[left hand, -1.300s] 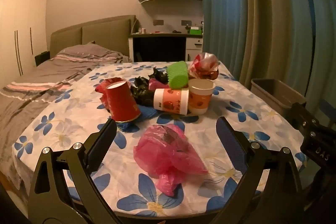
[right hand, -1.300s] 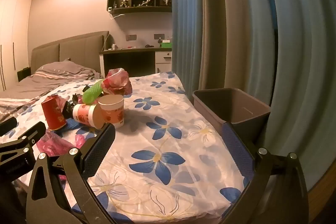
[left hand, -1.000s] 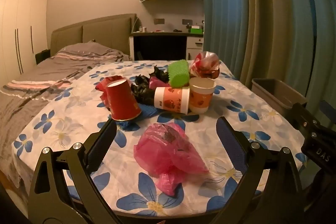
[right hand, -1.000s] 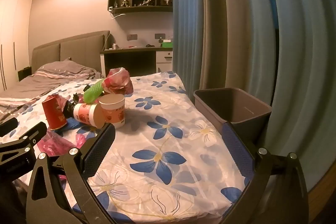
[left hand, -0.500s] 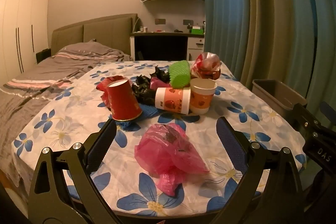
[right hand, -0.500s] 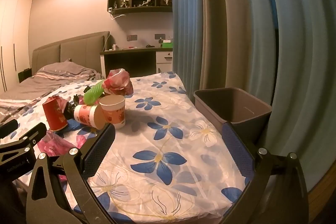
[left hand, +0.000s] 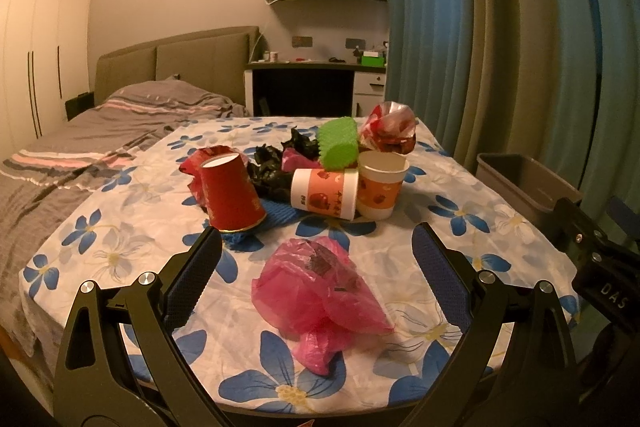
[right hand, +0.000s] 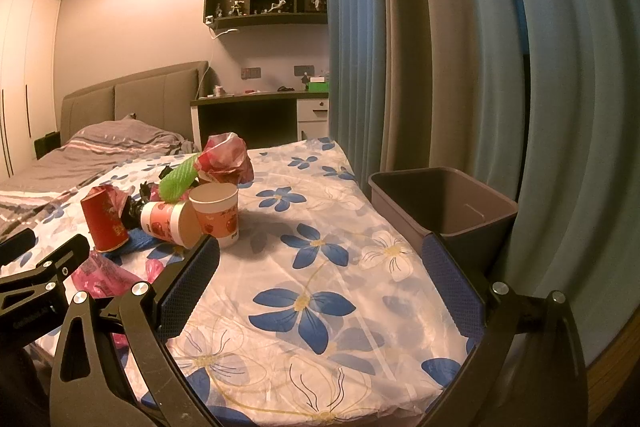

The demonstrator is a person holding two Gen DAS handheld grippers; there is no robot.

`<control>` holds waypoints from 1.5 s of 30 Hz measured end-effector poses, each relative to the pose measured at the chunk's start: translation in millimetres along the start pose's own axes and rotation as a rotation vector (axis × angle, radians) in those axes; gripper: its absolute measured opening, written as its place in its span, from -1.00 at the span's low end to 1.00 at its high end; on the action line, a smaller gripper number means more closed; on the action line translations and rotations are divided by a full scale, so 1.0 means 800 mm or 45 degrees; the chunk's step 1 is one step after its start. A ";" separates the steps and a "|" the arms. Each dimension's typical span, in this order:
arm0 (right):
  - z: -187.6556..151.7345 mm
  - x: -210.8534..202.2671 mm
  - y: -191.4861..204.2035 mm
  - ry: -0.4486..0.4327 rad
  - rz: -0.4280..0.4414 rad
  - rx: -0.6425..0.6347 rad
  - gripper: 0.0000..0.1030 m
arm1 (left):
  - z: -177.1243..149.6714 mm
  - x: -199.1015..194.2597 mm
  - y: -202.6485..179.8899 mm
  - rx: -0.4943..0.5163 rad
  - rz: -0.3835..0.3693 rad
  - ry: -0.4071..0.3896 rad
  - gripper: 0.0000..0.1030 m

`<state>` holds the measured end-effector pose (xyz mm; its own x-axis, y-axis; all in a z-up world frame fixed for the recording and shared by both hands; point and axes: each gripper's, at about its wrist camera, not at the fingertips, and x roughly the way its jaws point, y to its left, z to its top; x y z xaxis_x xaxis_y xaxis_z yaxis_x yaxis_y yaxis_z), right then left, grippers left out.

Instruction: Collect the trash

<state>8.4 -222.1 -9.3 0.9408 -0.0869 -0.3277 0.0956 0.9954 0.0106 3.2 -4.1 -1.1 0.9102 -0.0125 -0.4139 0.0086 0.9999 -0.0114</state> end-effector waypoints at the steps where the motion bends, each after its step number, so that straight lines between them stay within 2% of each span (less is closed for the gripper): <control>1: 0.000 0.000 0.000 -0.001 -0.001 0.000 0.90 | -0.003 -0.001 -0.001 0.000 -0.002 0.000 0.83; 9: 0.001 0.000 0.001 -0.002 0.001 0.001 0.90 | -0.005 0.001 -0.010 -0.002 0.002 -0.001 0.83; 11: 0.001 0.000 0.000 -0.001 0.001 0.004 0.90 | -0.002 0.000 0.004 -0.007 0.000 -0.001 0.83; 19: 0.001 0.001 0.000 0.000 -0.001 0.004 0.90 | -0.003 0.002 0.002 -0.008 -0.003 0.001 0.83; 31: 0.001 0.000 -0.002 -0.003 -0.001 0.004 0.90 | -0.006 0.006 -0.030 -0.011 -0.009 0.006 0.83; 33: 0.002 0.001 -0.002 -0.001 0.000 0.005 0.90 | -0.003 0.005 -0.007 -0.017 -0.007 0.007 0.83; 42: 0.001 0.000 -0.003 -0.002 0.001 0.006 0.90 | -0.005 0.005 -0.029 -0.020 -0.010 0.005 0.83; 43: 0.001 0.000 -0.003 -0.002 0.001 0.006 0.90 | -0.003 0.005 -0.008 -0.019 -0.010 0.007 0.83; 45: 0.001 0.000 -0.004 -0.004 0.000 0.006 0.90 | -0.003 0.005 -0.010 -0.019 -0.010 0.005 0.83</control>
<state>8.4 -225.2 -8.8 0.9419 -0.0871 -0.3244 0.0972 0.9952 0.0150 5.7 -12.1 -5.1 0.9084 -0.0202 -0.4175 0.0092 0.9996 -0.0282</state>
